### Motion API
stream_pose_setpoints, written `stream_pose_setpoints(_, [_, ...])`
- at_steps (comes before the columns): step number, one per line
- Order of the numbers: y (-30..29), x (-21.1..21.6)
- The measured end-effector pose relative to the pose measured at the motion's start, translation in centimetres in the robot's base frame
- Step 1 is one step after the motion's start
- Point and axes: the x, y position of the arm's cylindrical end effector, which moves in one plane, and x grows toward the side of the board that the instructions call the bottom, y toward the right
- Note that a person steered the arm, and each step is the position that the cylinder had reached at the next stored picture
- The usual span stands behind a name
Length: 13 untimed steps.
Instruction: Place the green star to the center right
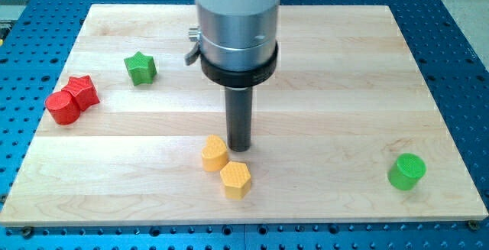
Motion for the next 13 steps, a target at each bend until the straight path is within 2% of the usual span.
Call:
stream_pose_setpoints(1, [-0.7, -1.0])
stream_pose_setpoints(2, [0.2, 0.4])
stream_pose_setpoints(3, [-1.6, -2.1])
stream_pose_setpoints(4, [-10.7, -3.8])
stream_pose_setpoints(5, [-16.5, -8.2])
stream_pose_setpoints(7, [-16.4, -15.1])
stream_pose_setpoints(8, [-19.0, -18.9])
stream_pose_setpoints(10, [-15.2, -21.9])
stream_pose_setpoints(11, [-13.6, -20.6])
stream_pose_setpoints(12, [-8.7, -15.6])
stream_pose_setpoints(13, [-7.7, -14.3])
